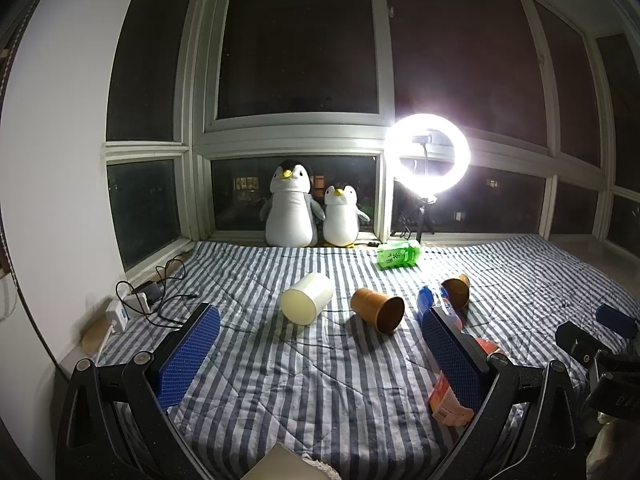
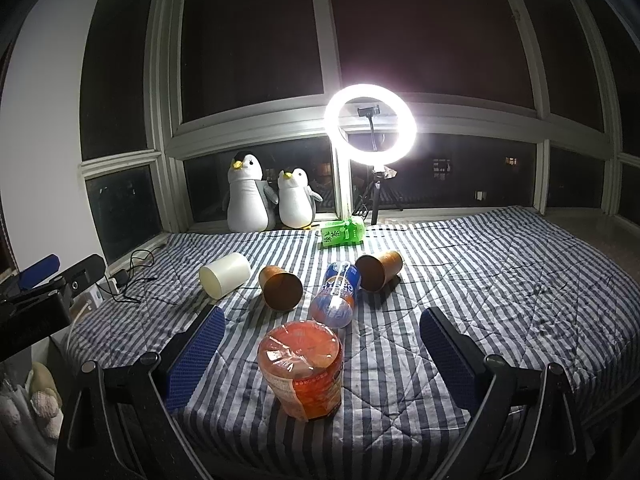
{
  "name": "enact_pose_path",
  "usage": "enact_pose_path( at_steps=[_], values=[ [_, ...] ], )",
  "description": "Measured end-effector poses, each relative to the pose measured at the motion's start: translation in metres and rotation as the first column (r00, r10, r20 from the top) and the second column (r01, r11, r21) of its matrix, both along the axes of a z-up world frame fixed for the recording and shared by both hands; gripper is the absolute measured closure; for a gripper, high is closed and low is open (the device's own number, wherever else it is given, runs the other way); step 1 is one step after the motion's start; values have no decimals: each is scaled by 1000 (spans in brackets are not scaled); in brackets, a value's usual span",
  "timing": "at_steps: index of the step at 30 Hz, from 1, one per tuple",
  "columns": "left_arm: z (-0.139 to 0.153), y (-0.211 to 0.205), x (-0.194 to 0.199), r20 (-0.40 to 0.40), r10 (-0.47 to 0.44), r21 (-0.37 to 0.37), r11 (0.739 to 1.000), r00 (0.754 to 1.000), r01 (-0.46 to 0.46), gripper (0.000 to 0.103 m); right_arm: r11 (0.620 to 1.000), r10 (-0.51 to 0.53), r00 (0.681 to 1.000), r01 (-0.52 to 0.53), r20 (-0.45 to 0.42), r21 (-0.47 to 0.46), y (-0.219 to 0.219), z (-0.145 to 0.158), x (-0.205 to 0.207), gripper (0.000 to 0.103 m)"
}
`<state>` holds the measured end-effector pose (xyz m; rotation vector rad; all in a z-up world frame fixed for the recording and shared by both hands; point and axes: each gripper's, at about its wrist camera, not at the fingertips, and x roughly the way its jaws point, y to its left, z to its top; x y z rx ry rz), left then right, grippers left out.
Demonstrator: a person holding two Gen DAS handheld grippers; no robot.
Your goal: Flip cup upside down
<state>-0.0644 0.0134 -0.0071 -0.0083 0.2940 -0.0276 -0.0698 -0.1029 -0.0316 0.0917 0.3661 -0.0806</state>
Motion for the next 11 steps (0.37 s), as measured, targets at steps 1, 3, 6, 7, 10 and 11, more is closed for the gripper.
enact_pose_path(
  at_steps=[1, 3, 6, 7, 10, 11],
  values=[
    [0, 0, 0, 0, -1, 1, 1000, 1000, 1, 1, 1000, 0, 1000, 0, 1, 0, 0, 0, 0, 7],
    [0, 0, 0, 0, 0, 1, 1000, 1000, 0, 1, 1000, -1, 1000, 1, 1, 0, 0, 0, 0, 7],
    [0, 0, 0, -2, -2, -2, 1000, 1000, 2, 1, 1000, -1, 1000, 1, -1, 0, 0, 0, 0, 7],
    [0, 0, 0, -3, -3, -3, 1000, 1000, 3, 1, 1000, 0, 1000, 0, -1, 0, 0, 0, 0, 7],
    [0, -2, 0, -4, -8, 1, 1000, 1000, 8, 1, 1000, 3, 1000, -3, -10, -1, 1, -2, 1, 6],
    [-1, -2, 0, -3, -4, 1, 1000, 1000, 4, 1, 1000, 6, 1000, -6, -14, -1, 2, -3, 2, 6]
  ],
)
